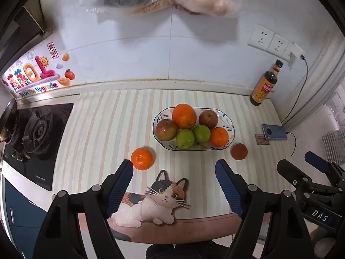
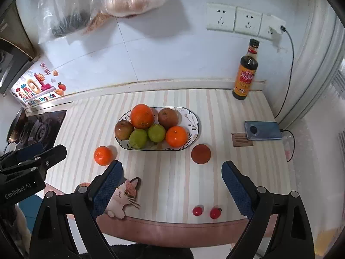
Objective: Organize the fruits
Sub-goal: 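Lift both open tools back from the plate, then grasp the large orange with the right tool while the left tool grasps a tangerine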
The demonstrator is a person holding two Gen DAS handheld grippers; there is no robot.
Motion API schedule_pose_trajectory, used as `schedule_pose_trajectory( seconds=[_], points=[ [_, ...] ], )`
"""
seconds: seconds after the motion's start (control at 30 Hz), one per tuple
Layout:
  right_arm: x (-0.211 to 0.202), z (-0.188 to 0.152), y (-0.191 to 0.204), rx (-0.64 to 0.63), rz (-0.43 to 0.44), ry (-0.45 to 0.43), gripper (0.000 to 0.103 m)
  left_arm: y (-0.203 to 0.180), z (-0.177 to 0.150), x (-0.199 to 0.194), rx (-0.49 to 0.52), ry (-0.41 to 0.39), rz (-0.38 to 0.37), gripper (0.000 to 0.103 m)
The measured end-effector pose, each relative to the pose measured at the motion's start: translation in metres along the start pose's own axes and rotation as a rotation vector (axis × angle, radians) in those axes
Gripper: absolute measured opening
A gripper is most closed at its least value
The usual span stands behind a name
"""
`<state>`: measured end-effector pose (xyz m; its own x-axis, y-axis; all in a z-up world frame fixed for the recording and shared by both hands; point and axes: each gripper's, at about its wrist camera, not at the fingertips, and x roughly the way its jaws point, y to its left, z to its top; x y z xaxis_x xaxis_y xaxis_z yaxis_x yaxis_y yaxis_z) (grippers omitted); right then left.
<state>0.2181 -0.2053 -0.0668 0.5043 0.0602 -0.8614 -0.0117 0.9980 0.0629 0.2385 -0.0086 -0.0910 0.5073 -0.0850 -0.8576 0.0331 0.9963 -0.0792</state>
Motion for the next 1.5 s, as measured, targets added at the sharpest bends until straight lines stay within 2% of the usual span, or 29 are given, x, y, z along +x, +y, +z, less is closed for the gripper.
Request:
schedule_pose_trajectory(
  seconds=[0.33,0.63,0.7,0.73,0.77,0.83,0.93,1.07,1.17,1.3,1.5],
  points=[
    [-0.033,-0.004,0.002,0.007,0.012,-0.039,0.095,-0.008,-0.009,-0.024,0.029,-0.038,-0.011,0.078],
    [-0.024,0.002,0.002,0.027,0.039,-0.025,0.095,-0.004,-0.005,-0.020,0.006,-0.044,-0.010,0.078],
    [-0.018,0.003,-0.002,0.042,0.038,-0.020,0.095,-0.001,-0.002,-0.016,-0.004,-0.039,-0.007,0.089],
    [-0.015,0.004,-0.005,0.052,0.041,-0.019,0.095,-0.001,0.000,-0.012,-0.004,-0.036,0.000,0.101],
    [-0.012,0.006,-0.008,0.066,0.047,-0.017,0.096,0.000,0.002,-0.008,-0.001,-0.036,0.008,0.102],
    [0.002,0.010,-0.020,0.096,0.036,-0.009,0.100,0.003,0.005,0.001,-0.002,-0.044,0.034,0.102],
    [0.034,0.015,-0.039,0.131,0.026,0.023,0.100,0.012,0.013,0.022,-0.021,-0.028,0.066,0.102],
    [0.106,0.018,-0.068,0.203,0.068,0.108,0.100,0.038,0.021,0.064,-0.089,0.043,0.105,0.102],
    [0.161,0.014,-0.088,0.268,0.076,0.187,0.099,0.059,0.021,0.103,-0.152,0.125,0.124,0.102],
    [0.232,0.005,-0.111,0.353,0.071,0.292,0.088,0.086,0.014,0.160,-0.225,0.252,0.140,0.102],
    [0.285,-0.008,-0.124,0.406,0.101,0.365,0.064,0.102,0.003,0.217,-0.286,0.373,0.136,0.102]
  ],
)
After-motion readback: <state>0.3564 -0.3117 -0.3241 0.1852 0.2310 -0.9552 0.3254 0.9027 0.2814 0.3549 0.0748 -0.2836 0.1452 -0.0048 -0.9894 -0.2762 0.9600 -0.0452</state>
